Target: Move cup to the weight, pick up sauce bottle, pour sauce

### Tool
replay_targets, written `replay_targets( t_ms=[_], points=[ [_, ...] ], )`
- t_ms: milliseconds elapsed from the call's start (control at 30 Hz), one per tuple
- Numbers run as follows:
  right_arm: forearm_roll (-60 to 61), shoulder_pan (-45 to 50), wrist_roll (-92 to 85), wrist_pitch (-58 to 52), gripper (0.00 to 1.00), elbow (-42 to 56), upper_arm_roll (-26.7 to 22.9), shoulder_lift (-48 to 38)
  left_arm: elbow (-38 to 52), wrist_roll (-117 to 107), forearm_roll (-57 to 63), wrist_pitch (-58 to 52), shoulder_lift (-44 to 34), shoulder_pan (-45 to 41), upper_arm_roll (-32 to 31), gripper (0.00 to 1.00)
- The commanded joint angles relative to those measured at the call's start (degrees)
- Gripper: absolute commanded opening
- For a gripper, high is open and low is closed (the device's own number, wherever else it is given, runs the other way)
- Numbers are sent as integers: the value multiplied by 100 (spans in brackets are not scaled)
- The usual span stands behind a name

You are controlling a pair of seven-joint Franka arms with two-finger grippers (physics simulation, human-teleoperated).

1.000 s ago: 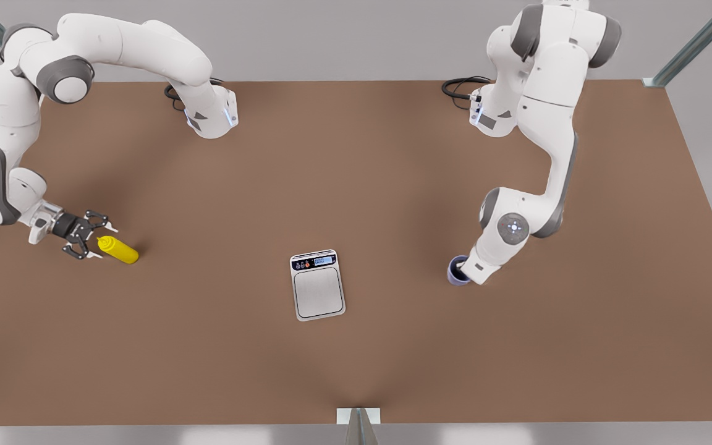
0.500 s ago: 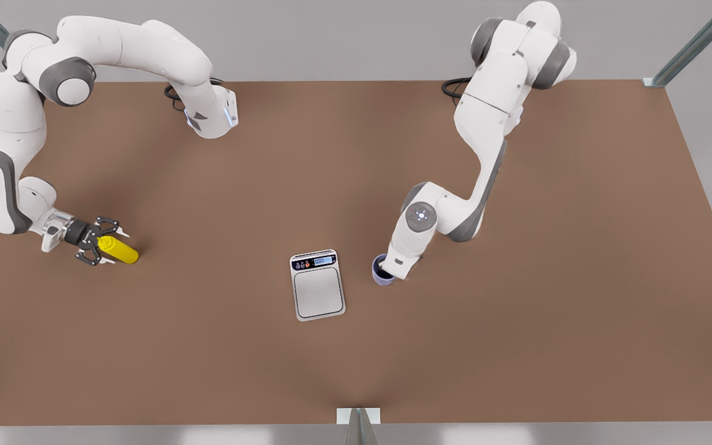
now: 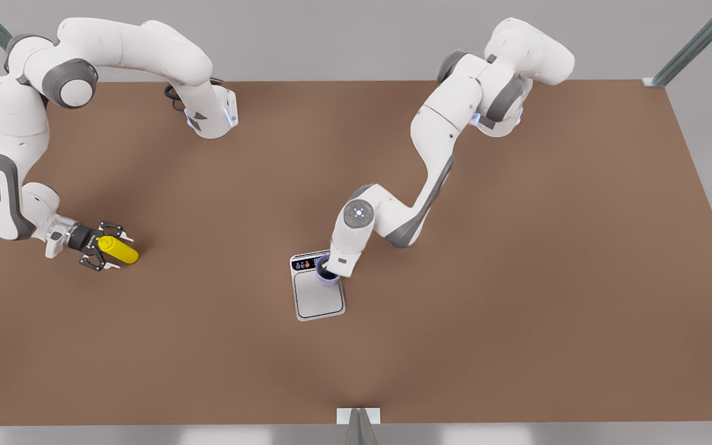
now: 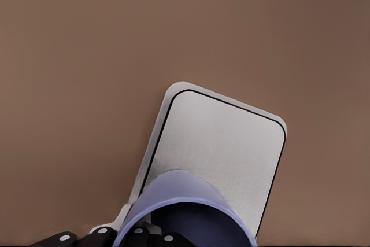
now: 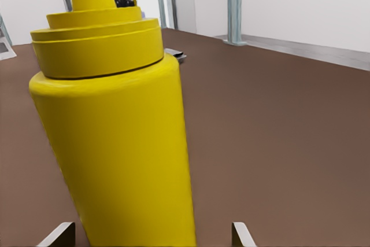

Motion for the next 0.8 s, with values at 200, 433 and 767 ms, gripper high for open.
replay_targets(
  t_ms=[200,433,767],
  points=[
    [0,0,0,0,82,0,1,13,606,-334,99,146,439,-245,26,40],
    [0,0,9,-53,81,9,1,13,729,-343,91,67,387,-183,43,55],
    [9,9,26,-53,63,62,1,13,781,-334,47,-417,114,-165,26,56]
  ],
)
